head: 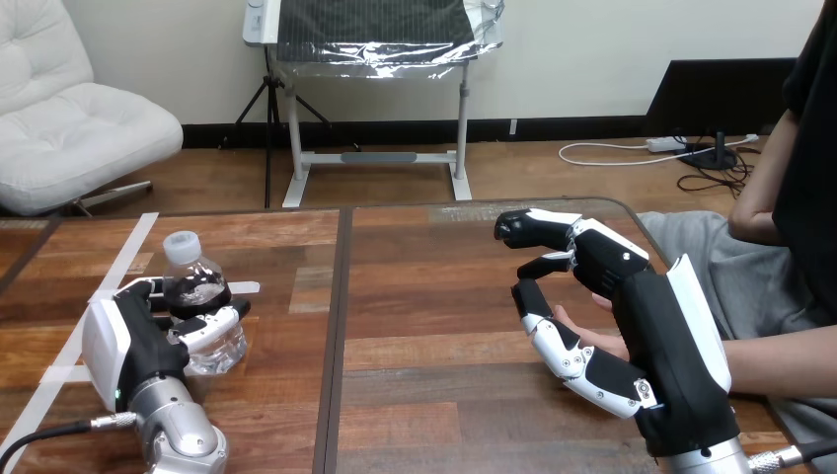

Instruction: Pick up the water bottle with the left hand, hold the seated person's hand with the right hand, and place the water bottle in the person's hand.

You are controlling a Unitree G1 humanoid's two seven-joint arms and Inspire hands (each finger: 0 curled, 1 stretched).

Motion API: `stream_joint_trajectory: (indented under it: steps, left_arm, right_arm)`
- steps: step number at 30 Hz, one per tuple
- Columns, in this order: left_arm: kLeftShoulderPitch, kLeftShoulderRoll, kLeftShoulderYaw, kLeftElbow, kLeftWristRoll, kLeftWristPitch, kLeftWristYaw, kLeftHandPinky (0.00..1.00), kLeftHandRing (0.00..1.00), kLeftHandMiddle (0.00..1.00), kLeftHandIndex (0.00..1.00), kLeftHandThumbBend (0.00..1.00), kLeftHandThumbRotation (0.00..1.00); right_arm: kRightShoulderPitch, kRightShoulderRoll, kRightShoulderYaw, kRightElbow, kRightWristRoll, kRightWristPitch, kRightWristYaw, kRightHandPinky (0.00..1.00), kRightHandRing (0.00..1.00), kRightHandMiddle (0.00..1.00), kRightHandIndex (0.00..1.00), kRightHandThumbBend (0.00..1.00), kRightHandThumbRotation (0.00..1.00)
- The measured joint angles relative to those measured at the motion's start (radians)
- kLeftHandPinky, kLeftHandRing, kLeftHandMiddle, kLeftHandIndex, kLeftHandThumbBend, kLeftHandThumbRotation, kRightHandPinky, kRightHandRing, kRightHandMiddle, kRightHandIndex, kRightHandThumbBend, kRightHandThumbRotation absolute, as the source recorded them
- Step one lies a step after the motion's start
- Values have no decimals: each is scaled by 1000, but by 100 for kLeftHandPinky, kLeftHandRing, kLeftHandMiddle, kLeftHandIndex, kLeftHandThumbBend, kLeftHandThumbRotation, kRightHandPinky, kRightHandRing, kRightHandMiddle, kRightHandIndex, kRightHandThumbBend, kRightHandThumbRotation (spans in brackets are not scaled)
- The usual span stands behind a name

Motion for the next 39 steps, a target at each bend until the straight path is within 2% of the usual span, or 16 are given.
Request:
stream_joint_trajectory:
  steps: [25, 39]
  left_arm:
    - [0, -2, 0, 6, 1, -4, 8, 36, 42, 47, 48, 73, 0]
    - [0, -14, 8, 5, -33, -19, 6, 35, 41, 47, 47, 74, 0]
  right_arm:
    - [0, 0, -1, 0, 0, 0, 0, 58, 72, 76, 68, 31, 8]
    - [0, 0, -6, 0, 0, 0, 0, 59, 72, 75, 68, 31, 9]
